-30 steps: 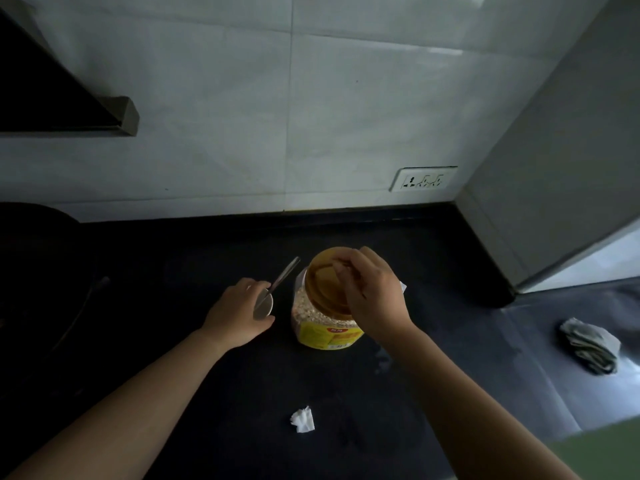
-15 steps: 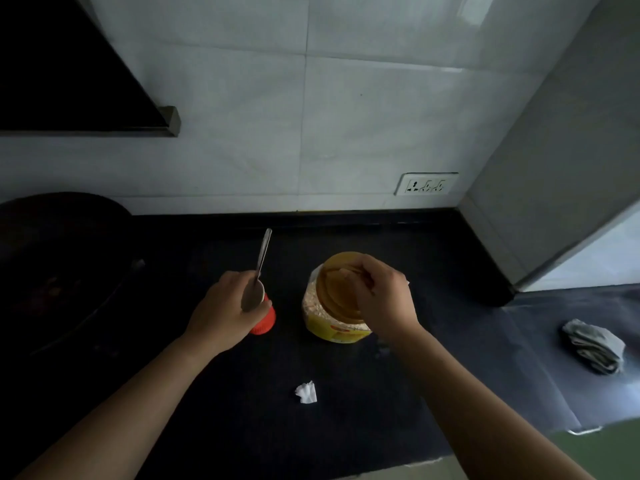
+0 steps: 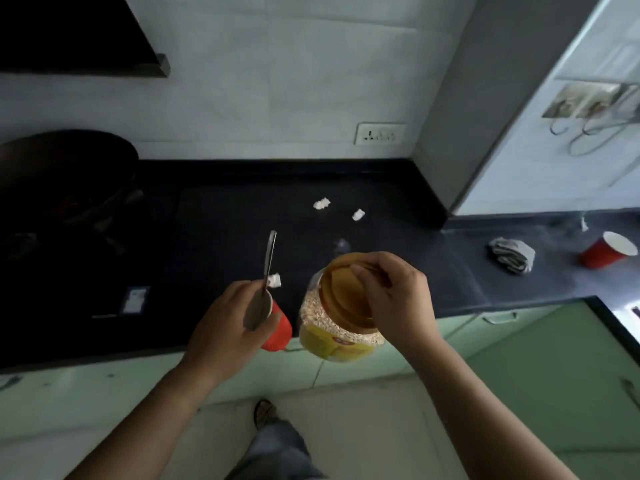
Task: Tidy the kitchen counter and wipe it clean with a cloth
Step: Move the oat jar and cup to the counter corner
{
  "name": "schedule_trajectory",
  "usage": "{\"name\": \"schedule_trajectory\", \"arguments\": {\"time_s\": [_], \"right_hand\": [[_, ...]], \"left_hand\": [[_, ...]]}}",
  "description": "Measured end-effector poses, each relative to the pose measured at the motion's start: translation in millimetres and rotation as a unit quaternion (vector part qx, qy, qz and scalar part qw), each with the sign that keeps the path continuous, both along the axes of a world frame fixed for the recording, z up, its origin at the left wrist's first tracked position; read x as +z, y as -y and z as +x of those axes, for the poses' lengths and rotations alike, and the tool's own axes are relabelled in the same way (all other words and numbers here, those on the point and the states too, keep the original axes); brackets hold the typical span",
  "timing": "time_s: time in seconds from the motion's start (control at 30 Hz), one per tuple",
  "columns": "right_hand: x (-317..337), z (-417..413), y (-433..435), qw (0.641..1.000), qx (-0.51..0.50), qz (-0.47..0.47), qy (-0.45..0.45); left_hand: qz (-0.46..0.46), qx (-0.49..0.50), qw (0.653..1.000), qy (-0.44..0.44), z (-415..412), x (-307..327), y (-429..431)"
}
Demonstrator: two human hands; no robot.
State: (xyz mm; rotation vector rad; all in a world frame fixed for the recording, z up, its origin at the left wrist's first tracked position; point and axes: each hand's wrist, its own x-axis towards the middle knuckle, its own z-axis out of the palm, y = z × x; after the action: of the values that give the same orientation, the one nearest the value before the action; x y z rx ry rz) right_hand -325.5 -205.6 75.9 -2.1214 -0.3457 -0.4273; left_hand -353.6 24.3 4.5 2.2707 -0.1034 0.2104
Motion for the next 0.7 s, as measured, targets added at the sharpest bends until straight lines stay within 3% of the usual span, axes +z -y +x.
{"name": "schedule_trajectory", "arguments": {"time_s": [0.23, 0.4, 0.7], "right_hand": [[-42, -121, 36, 0.994, -0.016, -0.054, -0.089], [-63, -182, 35, 0.991, 0.015, -0.035, -0.131], [-105, -245, -26, 0.961, 0.115, -0.084, -0.238]], "left_hand": [[-0.004, 0.028, 0.997, -0.076, -133, -29, 40], [0.006, 0.045, 0.994, -0.097, -200, -32, 46], [0.012, 0.159, 0.976, -0.147, -288, -36, -11]]}}
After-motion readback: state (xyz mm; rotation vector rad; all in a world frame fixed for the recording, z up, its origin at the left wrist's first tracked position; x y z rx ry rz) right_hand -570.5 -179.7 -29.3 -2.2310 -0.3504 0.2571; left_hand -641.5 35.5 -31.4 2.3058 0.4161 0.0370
